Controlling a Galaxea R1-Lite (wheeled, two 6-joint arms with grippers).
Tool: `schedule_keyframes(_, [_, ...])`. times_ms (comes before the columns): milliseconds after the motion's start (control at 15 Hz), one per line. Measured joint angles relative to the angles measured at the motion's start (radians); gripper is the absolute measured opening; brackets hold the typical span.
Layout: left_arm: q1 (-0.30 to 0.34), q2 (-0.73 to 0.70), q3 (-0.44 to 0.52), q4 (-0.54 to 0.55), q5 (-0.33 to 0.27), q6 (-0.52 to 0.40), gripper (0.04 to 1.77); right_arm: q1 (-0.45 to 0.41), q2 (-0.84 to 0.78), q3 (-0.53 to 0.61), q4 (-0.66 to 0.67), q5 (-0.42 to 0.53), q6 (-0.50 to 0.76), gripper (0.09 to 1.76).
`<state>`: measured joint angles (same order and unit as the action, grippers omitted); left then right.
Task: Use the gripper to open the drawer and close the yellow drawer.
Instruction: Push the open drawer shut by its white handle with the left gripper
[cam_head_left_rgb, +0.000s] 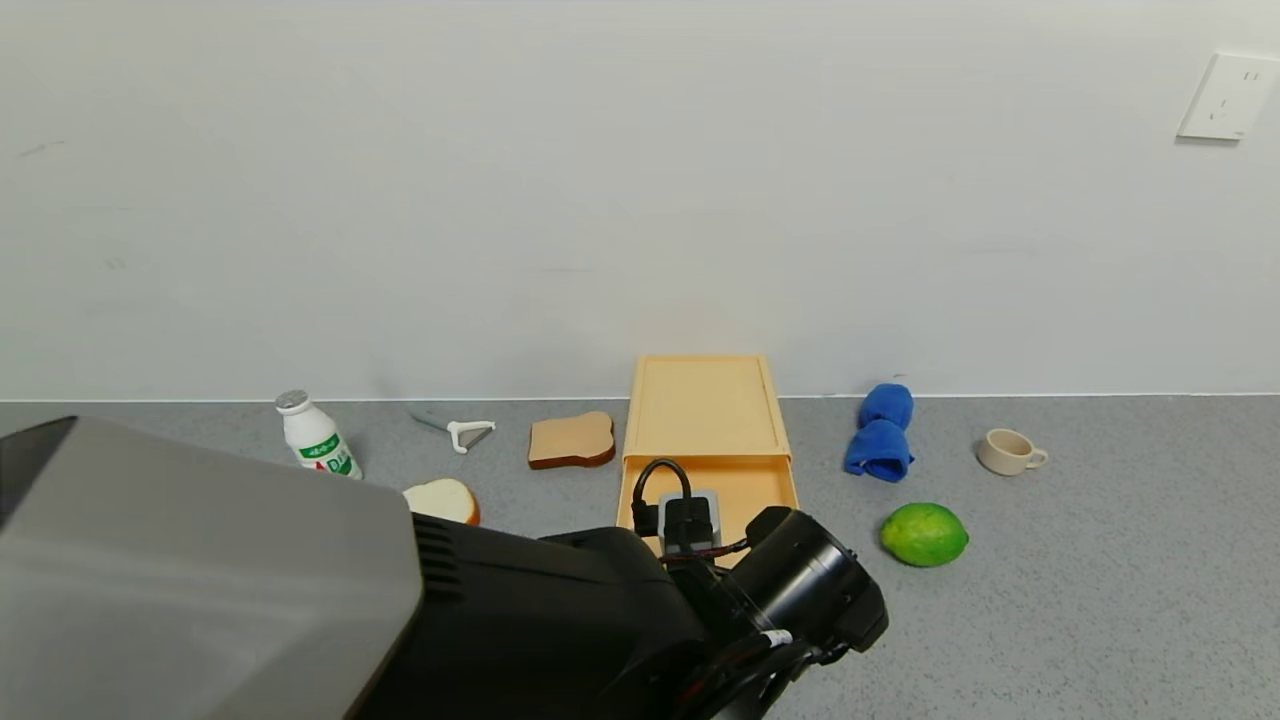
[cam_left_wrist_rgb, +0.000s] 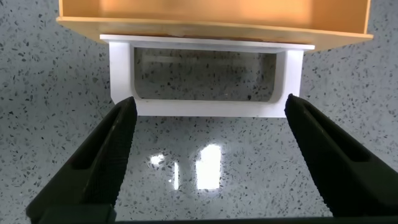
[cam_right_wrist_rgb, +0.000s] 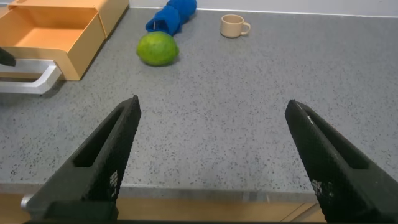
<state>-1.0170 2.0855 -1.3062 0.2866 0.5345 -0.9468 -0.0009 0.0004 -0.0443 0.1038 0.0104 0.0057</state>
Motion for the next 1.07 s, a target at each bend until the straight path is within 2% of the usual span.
schedule_keyframes(400, [0.001,0.029,-0.010,-0.001,0.004,0.006,1.72,0.000,0.000,0.000,0.000,0.000,0.000,1.71])
schedule_keyframes(600, [0.000,0.039,-0.012,-0.005,0.006,0.037,1.72,0.000,0.000,0.000,0.000,0.000,0.000,1.71])
schedule_keyframes(800, [0.004,0.044,-0.008,-0.067,0.005,0.091,1.72,0.000,0.000,0.000,0.000,0.000,0.000,1.71])
schedule_keyframes(1067, [0.014,0.057,-0.011,-0.076,0.007,0.104,1.72,0.000,0.000,0.000,0.000,0.000,0.000,1.71])
